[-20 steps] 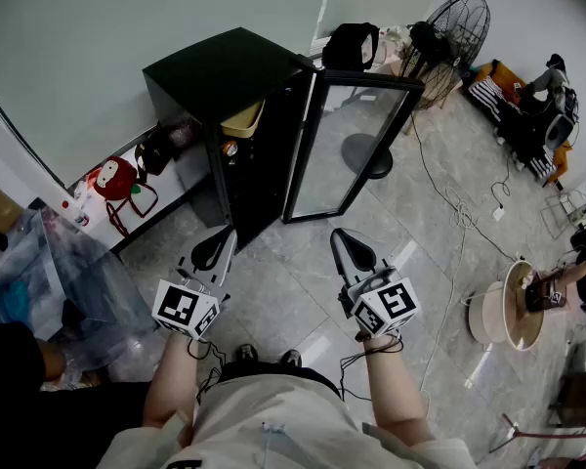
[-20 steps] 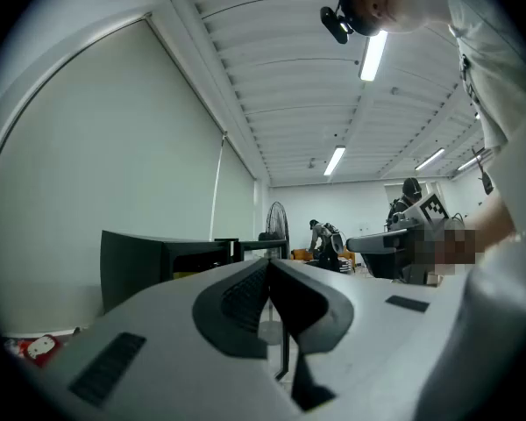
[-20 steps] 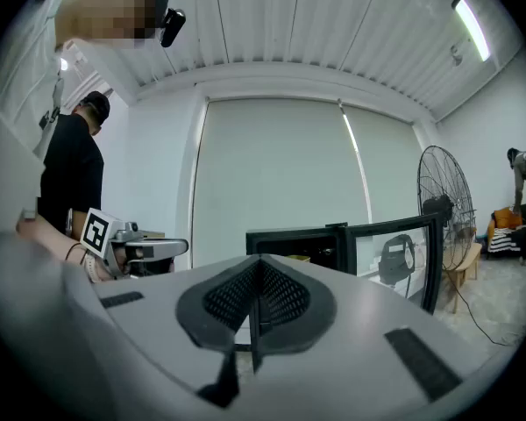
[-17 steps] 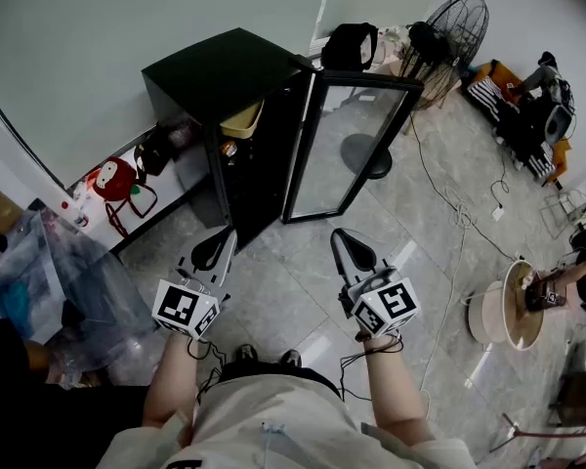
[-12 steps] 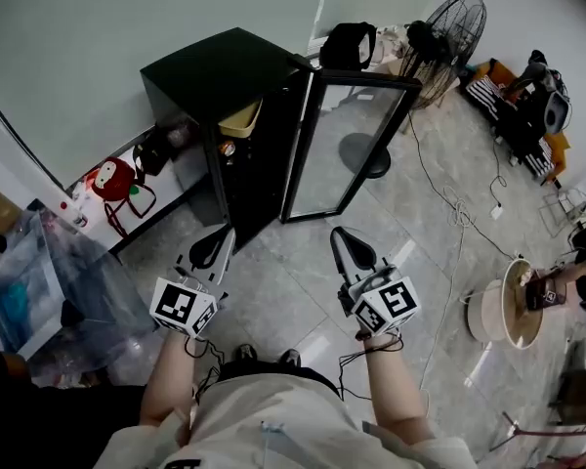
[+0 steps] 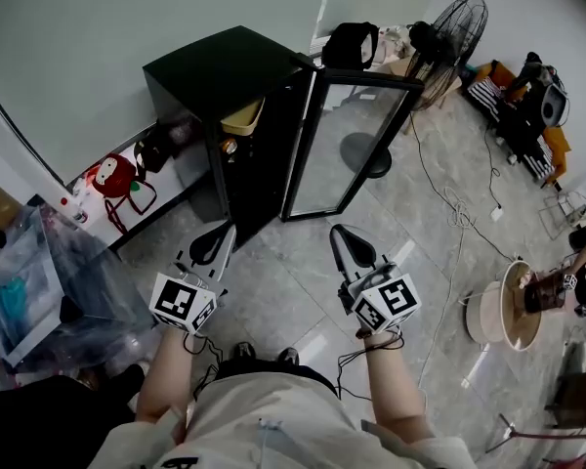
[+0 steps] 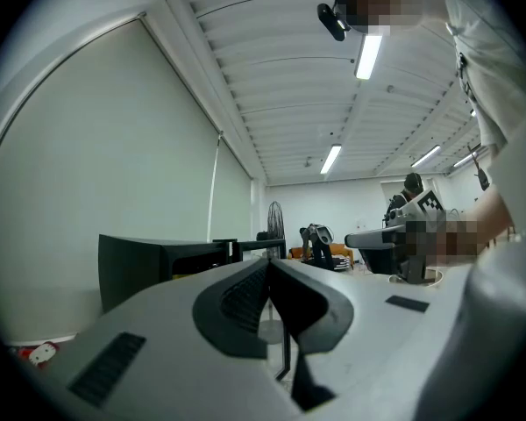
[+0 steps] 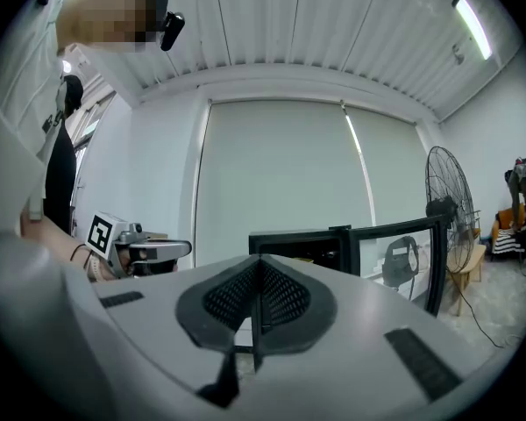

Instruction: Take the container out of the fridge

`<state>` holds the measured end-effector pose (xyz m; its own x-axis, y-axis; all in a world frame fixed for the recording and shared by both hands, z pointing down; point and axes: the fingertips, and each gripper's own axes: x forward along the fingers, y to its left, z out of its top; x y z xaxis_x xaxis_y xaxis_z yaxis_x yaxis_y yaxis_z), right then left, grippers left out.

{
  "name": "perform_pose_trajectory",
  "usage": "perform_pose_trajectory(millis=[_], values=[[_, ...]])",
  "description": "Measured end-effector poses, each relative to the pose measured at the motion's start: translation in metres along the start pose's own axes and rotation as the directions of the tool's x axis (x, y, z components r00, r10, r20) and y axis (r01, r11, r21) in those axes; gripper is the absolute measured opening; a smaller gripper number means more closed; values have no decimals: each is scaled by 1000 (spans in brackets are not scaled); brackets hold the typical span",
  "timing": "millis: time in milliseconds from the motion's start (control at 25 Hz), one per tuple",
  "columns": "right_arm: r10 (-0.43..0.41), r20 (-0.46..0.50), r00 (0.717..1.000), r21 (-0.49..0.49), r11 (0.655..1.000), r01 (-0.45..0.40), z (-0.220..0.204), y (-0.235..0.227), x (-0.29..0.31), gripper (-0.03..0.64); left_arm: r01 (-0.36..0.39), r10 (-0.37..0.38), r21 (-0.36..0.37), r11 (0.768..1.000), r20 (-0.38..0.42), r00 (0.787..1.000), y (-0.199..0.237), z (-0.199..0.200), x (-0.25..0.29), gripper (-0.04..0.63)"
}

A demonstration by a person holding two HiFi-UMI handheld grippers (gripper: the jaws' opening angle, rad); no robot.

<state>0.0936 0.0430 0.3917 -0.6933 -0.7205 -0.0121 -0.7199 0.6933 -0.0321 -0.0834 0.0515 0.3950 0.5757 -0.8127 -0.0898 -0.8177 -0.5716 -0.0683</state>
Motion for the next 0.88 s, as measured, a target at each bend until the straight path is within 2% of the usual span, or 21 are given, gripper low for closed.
perform_pose_trajectory(millis=[680, 880], values=[[-59, -18, 998, -7, 998, 59, -5, 3, 19, 15, 32, -32, -12, 999, 23, 999, 26, -7, -4, 6], [-53, -32, 998, -17, 998, 53, -8, 6, 35, 15, 42, -42, -10, 999, 30, 999, 35, -7, -3, 6]])
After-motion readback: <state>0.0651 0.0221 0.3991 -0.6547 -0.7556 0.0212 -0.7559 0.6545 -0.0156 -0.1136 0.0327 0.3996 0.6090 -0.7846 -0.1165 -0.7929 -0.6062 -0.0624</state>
